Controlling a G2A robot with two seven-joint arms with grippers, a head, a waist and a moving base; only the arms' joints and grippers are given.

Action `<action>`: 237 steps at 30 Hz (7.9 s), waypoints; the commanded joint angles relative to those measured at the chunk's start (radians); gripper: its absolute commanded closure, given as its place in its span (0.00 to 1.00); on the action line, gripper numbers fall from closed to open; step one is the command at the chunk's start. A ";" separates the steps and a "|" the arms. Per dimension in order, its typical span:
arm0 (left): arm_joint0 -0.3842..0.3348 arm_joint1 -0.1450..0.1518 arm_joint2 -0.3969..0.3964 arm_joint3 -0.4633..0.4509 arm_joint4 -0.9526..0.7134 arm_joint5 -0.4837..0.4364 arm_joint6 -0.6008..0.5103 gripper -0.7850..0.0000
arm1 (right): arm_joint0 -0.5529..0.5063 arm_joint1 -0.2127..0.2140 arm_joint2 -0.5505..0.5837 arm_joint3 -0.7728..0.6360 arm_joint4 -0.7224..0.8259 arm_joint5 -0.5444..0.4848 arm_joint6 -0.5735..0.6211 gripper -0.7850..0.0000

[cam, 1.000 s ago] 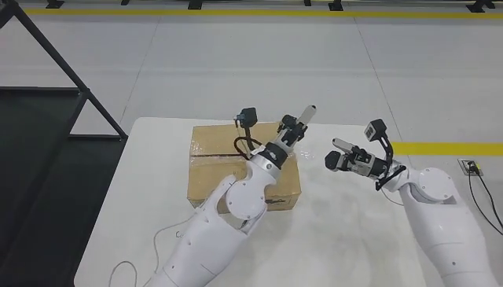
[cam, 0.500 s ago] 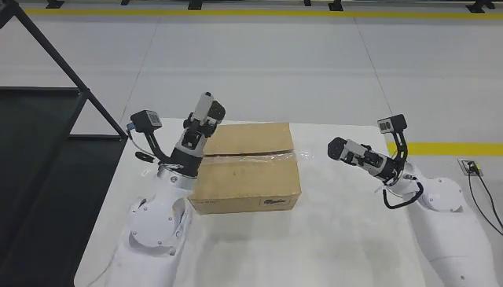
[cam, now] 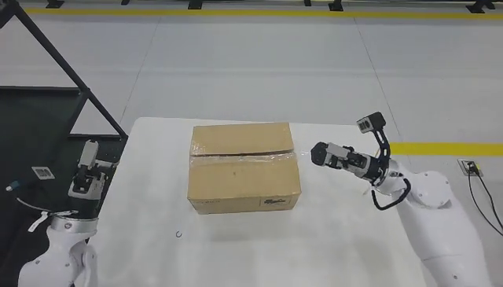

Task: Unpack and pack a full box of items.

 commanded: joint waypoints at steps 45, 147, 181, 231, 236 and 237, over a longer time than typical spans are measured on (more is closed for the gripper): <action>0.057 0.047 0.003 0.005 -0.251 0.037 -0.092 0.00 | 0.282 -0.118 -0.364 0.230 -0.180 0.258 -0.189 0.00; 0.178 0.108 -0.032 0.083 -0.425 -0.049 -0.047 0.00 | 0.601 -0.621 -0.590 1.001 -0.024 -0.010 -0.161 0.00; 0.102 0.119 0.108 0.068 -0.319 0.002 -0.039 0.00 | 0.519 -0.378 -0.375 0.961 0.022 -0.098 0.001 0.00; 0.107 0.136 0.153 0.050 -0.302 0.007 -0.020 0.00 | 0.064 -0.115 -0.043 0.273 -0.034 0.143 -0.167 0.00; 0.106 0.138 0.153 0.050 -0.304 0.008 -0.017 0.00 | 0.093 -0.121 -0.073 0.304 -0.073 0.179 -0.190 0.00; 0.106 0.138 0.153 0.050 -0.304 0.008 -0.016 0.00 | 0.098 -0.122 -0.078 0.310 -0.082 0.185 -0.194 0.00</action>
